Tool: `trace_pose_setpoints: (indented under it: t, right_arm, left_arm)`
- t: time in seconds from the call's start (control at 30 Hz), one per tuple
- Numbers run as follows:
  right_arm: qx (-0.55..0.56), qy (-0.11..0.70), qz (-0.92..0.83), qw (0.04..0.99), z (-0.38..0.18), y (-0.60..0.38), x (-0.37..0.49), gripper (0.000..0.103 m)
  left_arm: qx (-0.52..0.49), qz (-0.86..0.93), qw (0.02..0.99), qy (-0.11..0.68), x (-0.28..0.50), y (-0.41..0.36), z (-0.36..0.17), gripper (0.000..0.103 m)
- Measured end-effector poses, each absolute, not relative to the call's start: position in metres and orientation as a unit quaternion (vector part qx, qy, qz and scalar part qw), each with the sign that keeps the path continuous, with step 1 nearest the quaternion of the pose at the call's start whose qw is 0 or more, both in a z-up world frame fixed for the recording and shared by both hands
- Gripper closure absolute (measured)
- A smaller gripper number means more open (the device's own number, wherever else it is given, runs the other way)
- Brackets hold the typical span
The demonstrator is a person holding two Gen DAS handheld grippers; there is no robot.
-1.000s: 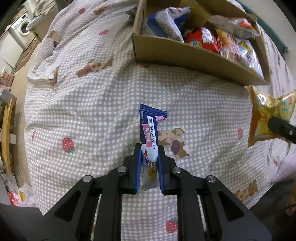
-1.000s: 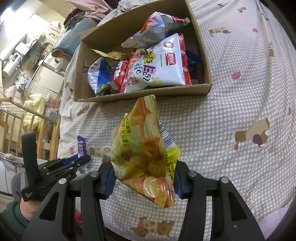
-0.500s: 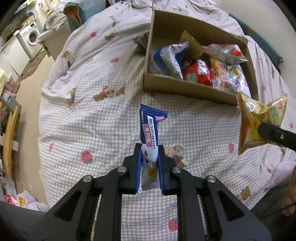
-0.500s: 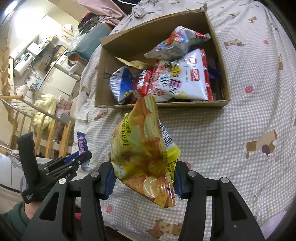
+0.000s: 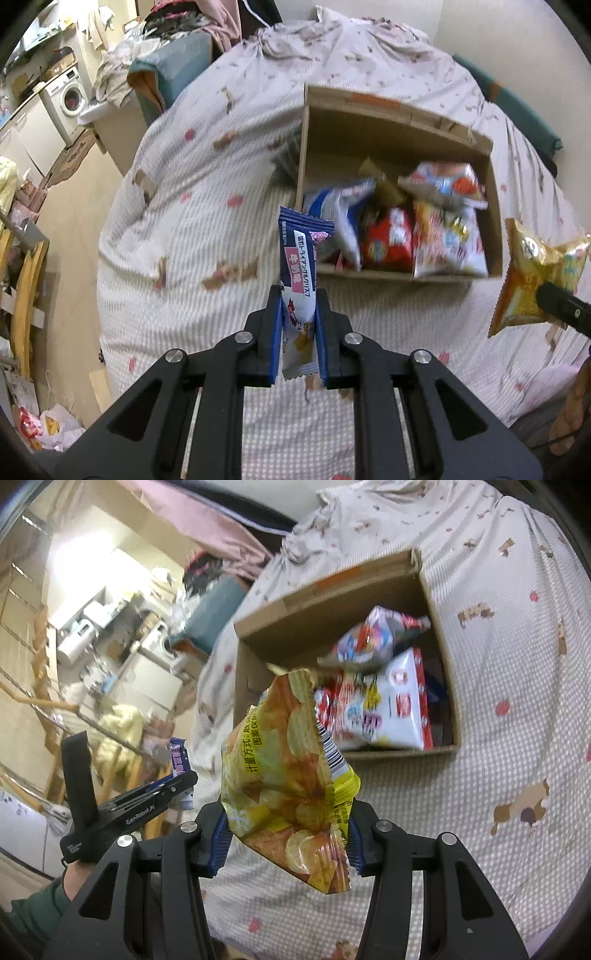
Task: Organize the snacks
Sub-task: 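Carry both snacks into the box and open both tools to release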
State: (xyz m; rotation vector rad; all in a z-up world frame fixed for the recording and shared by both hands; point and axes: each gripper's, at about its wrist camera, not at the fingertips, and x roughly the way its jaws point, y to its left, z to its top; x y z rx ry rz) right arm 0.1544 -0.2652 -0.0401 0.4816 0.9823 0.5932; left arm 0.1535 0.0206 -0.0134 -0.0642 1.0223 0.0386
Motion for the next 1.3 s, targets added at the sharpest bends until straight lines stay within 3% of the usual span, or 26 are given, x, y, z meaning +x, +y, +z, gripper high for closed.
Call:
trace_pose_setpoints:
  t: [0.5, 0.97, 1.1, 1.3]
  right_arm:
    - [0.282, 0.424, 0.234, 0.828, -0.027, -0.302, 0.203, 0.051]
    - [0.254, 0.466, 0.247, 0.811, -0.048, -0.253, 0.242, 0.051]
    - [0.309, 0.48, 0.269, 0.776, -0.061, -0.25, 0.26, 0.051]
    - [0.307, 0.483, 0.258, 0.778, -0.063, -0.24, 0.277, 0.05]
  left_arm:
    - [-0.04, 0.005, 0.88, 0.473, 0.211, 0.011, 0.001, 0.09]
    - [-0.013, -0.019, 0.889, 0.456, 0.273, -0.021, -0.001, 0.09]
    - [-0.012, -0.018, 0.884, 0.467, 0.286, -0.027, -0.01, 0.09]
    - [-0.014, -0.008, 0.879, 0.476, 0.301, -0.028, -0.021, 0.09]
